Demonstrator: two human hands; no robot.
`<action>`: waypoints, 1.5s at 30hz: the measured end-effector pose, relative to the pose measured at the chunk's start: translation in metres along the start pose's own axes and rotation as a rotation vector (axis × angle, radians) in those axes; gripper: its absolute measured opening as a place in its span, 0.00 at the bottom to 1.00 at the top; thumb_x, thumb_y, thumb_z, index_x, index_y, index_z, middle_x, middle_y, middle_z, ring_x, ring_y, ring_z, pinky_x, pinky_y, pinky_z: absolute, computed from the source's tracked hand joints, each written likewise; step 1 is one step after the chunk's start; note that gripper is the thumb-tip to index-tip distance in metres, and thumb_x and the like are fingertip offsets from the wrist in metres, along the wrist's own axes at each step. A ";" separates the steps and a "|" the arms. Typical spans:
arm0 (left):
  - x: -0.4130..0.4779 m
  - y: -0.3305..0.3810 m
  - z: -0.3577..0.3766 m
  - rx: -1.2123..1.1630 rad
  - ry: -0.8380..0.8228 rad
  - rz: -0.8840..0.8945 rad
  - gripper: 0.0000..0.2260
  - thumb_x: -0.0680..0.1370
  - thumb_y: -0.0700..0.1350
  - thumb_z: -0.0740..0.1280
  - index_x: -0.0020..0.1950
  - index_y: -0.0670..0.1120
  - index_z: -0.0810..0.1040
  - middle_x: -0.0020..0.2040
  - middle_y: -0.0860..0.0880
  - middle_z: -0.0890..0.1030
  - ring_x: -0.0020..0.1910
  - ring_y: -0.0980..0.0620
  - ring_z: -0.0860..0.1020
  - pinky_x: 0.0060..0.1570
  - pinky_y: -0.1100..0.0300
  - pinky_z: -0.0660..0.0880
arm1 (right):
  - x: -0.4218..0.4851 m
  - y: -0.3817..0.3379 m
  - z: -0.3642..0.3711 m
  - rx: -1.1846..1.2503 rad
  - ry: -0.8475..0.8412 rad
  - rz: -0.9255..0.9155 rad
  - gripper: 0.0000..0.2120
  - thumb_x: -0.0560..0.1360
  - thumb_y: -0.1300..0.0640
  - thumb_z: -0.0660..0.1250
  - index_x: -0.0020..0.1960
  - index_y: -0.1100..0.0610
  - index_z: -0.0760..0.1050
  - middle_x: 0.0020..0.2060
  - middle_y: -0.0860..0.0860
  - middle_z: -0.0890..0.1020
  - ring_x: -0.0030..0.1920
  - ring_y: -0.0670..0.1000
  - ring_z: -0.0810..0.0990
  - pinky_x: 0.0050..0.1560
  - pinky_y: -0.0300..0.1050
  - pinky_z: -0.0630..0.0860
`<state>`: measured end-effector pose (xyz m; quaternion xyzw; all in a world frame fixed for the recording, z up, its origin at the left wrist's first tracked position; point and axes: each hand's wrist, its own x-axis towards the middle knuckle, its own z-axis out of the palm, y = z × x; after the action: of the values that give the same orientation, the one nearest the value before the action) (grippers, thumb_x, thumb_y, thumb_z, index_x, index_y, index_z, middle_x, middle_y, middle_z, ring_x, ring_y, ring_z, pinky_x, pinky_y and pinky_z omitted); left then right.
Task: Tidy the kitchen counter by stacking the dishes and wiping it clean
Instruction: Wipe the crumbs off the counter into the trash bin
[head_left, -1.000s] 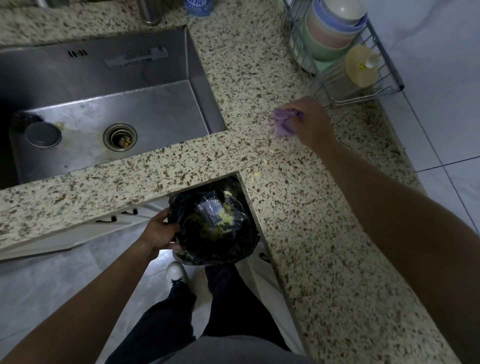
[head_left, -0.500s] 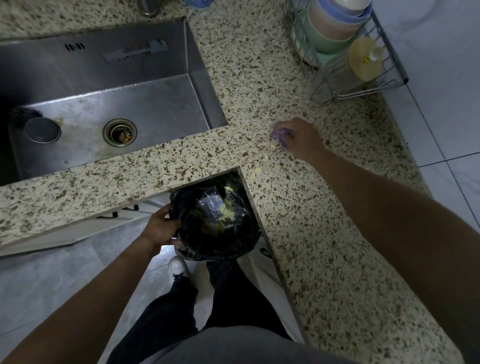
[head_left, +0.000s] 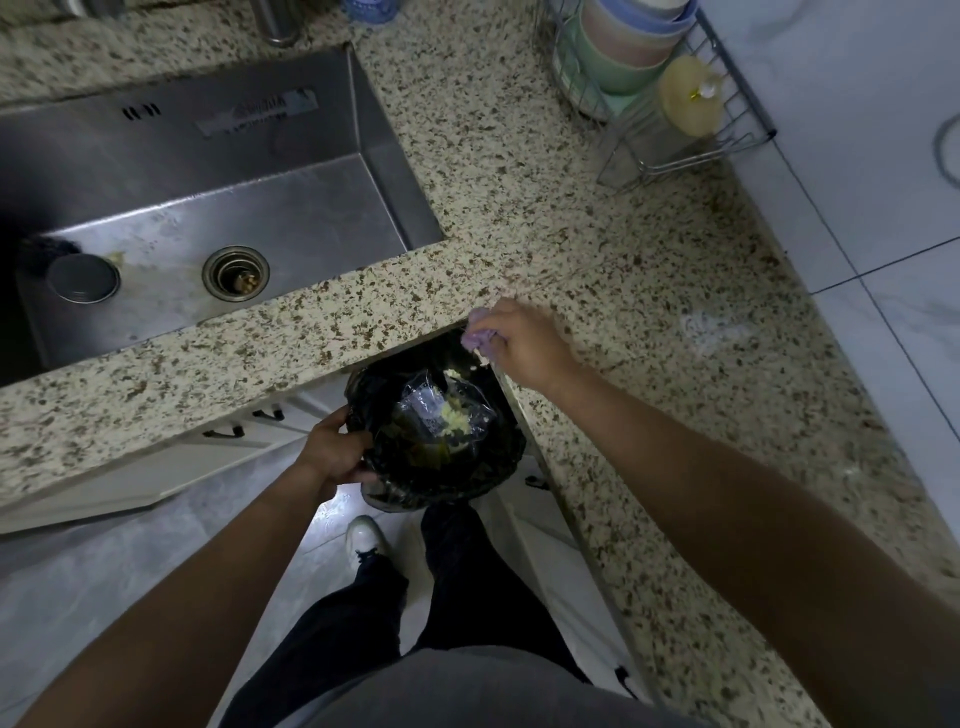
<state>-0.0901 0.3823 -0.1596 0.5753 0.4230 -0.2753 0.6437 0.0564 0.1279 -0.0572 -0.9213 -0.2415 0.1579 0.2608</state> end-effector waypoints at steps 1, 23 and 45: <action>-0.001 -0.002 0.000 -0.004 -0.001 -0.011 0.29 0.78 0.35 0.72 0.77 0.51 0.70 0.63 0.41 0.82 0.42 0.38 0.87 0.44 0.38 0.84 | -0.004 -0.004 0.011 -0.017 -0.026 0.000 0.11 0.78 0.65 0.69 0.53 0.53 0.86 0.51 0.50 0.83 0.51 0.48 0.80 0.60 0.47 0.78; -0.060 -0.053 -0.057 0.100 0.065 0.015 0.23 0.79 0.35 0.71 0.73 0.48 0.74 0.60 0.40 0.82 0.45 0.40 0.84 0.28 0.49 0.83 | -0.102 -0.055 0.117 0.599 0.255 0.575 0.16 0.77 0.71 0.63 0.56 0.59 0.85 0.50 0.53 0.86 0.51 0.48 0.83 0.49 0.36 0.76; -0.106 -0.124 0.019 0.484 -0.052 0.073 0.26 0.79 0.34 0.69 0.73 0.55 0.73 0.58 0.43 0.82 0.48 0.39 0.84 0.42 0.40 0.85 | -0.334 -0.037 0.191 1.251 0.584 0.970 0.11 0.79 0.69 0.69 0.60 0.67 0.79 0.41 0.52 0.82 0.33 0.43 0.82 0.34 0.35 0.77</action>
<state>-0.2421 0.3270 -0.1317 0.7203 0.3069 -0.3602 0.5072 -0.3151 0.0572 -0.1370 -0.6127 0.3898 0.1125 0.6782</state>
